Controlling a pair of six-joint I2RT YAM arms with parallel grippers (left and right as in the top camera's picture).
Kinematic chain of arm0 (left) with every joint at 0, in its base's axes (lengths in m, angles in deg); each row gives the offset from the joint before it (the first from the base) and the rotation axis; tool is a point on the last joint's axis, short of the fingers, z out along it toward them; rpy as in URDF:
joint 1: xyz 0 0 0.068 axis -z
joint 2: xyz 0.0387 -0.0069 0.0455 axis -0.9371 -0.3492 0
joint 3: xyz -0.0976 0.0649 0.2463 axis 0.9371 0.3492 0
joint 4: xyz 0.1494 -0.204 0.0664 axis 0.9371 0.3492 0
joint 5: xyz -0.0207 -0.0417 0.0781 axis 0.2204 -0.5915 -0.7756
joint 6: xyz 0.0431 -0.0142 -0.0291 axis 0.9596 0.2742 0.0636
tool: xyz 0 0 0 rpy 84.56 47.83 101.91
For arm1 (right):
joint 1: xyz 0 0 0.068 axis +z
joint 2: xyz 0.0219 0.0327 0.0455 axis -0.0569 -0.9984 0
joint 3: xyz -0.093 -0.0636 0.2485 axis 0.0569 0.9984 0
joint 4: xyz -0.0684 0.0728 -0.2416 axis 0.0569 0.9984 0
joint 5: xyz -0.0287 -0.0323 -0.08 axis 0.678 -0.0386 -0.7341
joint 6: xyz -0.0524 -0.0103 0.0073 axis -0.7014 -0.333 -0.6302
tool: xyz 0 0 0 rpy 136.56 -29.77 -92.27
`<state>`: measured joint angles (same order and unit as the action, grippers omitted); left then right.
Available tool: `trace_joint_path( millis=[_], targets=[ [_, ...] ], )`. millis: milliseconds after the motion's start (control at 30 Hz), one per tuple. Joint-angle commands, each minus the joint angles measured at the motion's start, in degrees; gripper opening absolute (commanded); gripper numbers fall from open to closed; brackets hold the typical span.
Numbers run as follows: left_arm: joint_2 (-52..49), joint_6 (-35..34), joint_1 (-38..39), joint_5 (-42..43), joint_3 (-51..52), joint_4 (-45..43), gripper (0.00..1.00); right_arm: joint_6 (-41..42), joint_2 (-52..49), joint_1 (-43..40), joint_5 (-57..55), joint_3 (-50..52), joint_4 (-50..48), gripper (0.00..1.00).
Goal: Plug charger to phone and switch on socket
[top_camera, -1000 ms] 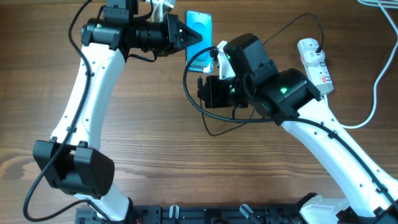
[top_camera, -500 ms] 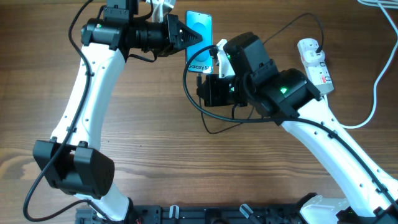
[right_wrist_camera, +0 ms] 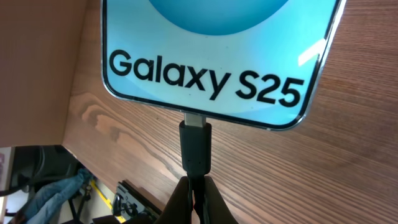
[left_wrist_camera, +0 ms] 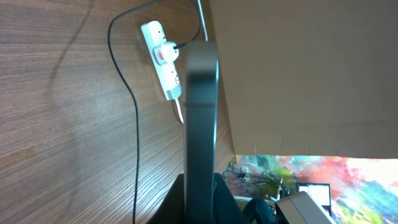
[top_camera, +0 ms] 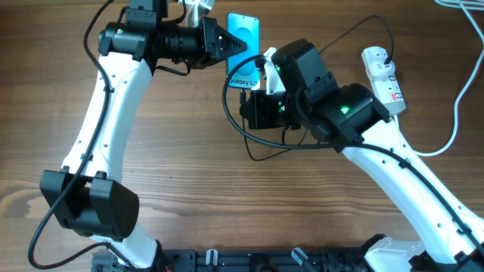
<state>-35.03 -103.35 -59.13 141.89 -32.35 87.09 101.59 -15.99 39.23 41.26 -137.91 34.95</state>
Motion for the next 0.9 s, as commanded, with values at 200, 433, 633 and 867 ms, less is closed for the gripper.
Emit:
trace_joint_path(
  millis=[200,433,633,867],
  targets=[
    [0.1,2.7,-0.1,3.4,-0.3,0.9,0.04,0.8,0.3,0.0,-1.8,-1.7,-1.6,0.04],
    [0.1,3.2,-0.1,3.4,-0.3,1.9,0.04,0.7,0.4,0.0,-1.9,-1.7,-1.8,0.04],
    [0.1,4.1,-0.1,3.4,-0.3,4.0,0.04,0.7,0.4,0.0,-2.7,-1.7,-2.4,0.04],
    [0.1,4.2,-0.1,3.4,-0.3,4.4,0.04,0.7,0.4,0.0,-2.7,-1.7,-3.1,0.04]
  ],
)
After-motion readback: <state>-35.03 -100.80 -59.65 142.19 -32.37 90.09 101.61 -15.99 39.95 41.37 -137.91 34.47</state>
